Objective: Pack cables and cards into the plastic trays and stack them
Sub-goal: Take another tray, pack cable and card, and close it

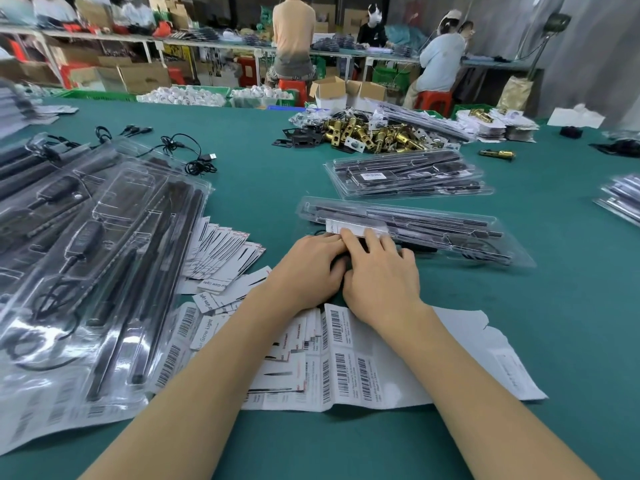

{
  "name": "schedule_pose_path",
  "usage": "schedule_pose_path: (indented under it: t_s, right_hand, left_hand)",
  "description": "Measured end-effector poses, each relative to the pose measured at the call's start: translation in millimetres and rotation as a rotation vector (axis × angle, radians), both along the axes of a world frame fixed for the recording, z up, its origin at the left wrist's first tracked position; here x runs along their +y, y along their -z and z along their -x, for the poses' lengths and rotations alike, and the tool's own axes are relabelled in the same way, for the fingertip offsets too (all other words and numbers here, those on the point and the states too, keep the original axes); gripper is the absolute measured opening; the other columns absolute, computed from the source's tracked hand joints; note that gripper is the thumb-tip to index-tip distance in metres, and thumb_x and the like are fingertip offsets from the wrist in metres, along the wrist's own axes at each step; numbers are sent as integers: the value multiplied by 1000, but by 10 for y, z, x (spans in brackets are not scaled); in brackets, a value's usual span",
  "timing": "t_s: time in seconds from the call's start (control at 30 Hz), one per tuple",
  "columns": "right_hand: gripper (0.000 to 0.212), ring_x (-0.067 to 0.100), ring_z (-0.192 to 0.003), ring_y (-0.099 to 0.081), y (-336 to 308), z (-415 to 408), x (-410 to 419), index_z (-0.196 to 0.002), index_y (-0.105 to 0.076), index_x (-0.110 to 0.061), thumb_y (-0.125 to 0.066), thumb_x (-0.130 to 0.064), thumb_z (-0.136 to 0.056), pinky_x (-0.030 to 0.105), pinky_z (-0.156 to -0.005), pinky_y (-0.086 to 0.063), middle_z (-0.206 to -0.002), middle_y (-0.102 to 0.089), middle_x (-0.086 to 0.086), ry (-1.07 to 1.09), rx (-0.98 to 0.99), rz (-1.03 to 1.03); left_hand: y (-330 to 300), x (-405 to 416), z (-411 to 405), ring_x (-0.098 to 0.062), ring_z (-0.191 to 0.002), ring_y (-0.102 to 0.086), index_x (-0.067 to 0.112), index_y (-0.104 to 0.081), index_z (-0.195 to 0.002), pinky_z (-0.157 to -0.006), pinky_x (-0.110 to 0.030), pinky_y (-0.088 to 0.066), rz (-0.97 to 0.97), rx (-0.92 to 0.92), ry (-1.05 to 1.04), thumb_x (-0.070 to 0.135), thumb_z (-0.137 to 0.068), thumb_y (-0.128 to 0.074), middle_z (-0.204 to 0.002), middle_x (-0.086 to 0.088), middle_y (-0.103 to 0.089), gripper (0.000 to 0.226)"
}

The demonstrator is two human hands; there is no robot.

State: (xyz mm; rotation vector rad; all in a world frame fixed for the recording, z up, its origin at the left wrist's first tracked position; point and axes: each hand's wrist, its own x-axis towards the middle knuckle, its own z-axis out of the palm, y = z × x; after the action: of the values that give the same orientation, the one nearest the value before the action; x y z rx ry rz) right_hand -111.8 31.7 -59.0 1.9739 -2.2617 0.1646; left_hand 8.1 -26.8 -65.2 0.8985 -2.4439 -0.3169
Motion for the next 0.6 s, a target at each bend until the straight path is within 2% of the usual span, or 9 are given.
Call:
schedule_pose_path:
  t_s: [0.1,0.17,0.3,0.5,0.6]
  right_hand:
    - [62,29,-150,-17,51,-19,8,-158,-15,-28,-38,-28,-100,48,-117,-24,-165,-18,6,-7,-61,18]
    - [60,28,-153,-11,81,-24,2,-157,-16,-25,-37,-27,-101,50,-121,-15,-166,-17,4,-24,-76,37]
    - [59,27,-151,-17,110,-17,-6,-157,-17,-24,-37,-25,-101,51,-122,-11,-163,-24,2,-56,-125,61]
    - [63,24,-151,-17,130,-4,10,-160,-13,-28,-36,-27,-101,48,-123,-12,-164,-24,-4,-73,-171,82]
    - [61,23,-152,-15,136,5,4,-160,-12,-28,-34,-28,-103,50,-123,-9,-165,-22,-4,-76,-167,63]
  left_hand:
    - [-13,-23,-11,-23,-109,-59,11,-65,-127,-95,-32,-42,-30,-31,1,7,-97,-47,-118,-4,-70,35]
    - [-33,-38,-29,-23,-109,-59,11,-65,-127,-93,-27,-41,-63,-44,8,6,-98,-46,-120,-4,-70,35]
    - [-66,-66,-62,-26,-107,-60,14,-65,-126,-92,-33,-44,-108,-57,3,6,-99,-43,-122,-2,-69,36]
    - [-59,-92,-59,-26,-115,-56,10,-60,-132,-103,-39,-39,-119,-118,-32,5,-101,-37,-128,-5,-63,39]
    - [-77,-69,-16,-26,-124,-49,9,-52,-140,-113,-38,-29,-97,-254,-82,8,-102,-34,-134,-6,-58,42]
